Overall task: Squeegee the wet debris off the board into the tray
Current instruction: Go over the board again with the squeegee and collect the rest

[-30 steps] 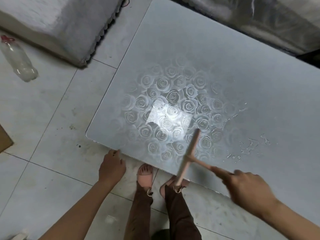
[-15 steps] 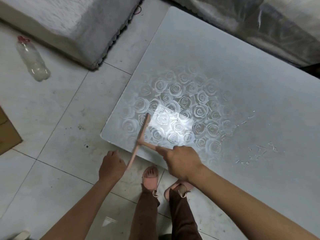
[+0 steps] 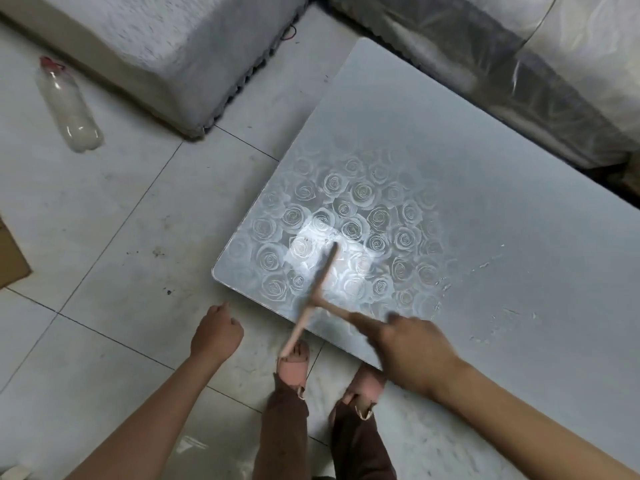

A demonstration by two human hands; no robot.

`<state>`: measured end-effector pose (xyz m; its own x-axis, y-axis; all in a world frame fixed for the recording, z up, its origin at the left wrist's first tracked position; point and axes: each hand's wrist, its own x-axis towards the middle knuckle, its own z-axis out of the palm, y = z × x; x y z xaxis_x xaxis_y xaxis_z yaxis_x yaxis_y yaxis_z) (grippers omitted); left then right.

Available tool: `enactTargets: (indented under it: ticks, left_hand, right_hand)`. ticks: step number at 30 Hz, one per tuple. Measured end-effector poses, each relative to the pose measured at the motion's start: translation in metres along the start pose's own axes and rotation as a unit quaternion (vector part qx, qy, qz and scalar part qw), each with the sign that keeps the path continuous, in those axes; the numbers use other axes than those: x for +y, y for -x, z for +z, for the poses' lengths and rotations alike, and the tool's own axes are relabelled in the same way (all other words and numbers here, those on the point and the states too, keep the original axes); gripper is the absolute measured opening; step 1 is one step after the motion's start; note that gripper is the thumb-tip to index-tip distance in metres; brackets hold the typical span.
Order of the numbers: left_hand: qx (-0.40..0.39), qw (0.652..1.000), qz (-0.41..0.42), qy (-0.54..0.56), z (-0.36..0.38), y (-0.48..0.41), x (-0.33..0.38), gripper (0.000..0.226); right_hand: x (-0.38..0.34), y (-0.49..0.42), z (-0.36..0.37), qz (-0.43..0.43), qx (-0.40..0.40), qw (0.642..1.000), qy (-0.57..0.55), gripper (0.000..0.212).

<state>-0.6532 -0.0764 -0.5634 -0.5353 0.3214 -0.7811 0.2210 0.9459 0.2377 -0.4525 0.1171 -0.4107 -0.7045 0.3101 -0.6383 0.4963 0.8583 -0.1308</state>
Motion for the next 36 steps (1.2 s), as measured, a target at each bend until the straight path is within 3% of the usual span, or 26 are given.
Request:
enactTargets:
  ticks: [5, 16, 20, 26, 32, 36]
  left_hand:
    - [0.015, 0.999, -0.022, 0.041, -0.007, -0.007, -0.014, 0.043]
    - [0.033, 0.994, -0.039, 0.097, -0.019, -0.016, -0.04, 0.052]
    - [0.03, 0.992, -0.019, 0.117, -0.022, -0.015, -0.04, 0.052]
    - [0.063, 0.986, -0.041, 0.152, -0.029, -0.013, -0.035, 0.057]
    - [0.058, 0.987, -0.001, 0.149, -0.028, -0.009, -0.032, 0.055]
    - [0.034, 0.99, 0.028, 0.132, -0.023, -0.004, -0.015, 0.057]
  right_hand:
    - [-0.087, -0.085, -0.013, -0.084, 0.019, 0.995, 0.055, 0.058]
    - [-0.006, -0.018, -0.003, 0.021, -0.038, 0.999, 0.018, 0.043]
    - [-0.04, -0.054, -0.025, -0.043, 0.037, 0.998, -0.028, 0.037]
    - [-0.098, -0.137, -0.03, -0.059, 0.01, 0.998, -0.008, 0.04]
    - [-0.004, -0.051, 0.019, 0.019, -0.029, 0.999, -0.016, 0.059]
    - [0.077, 0.027, 0.033, 0.143, -0.084, 0.986, 0.01, 0.046]
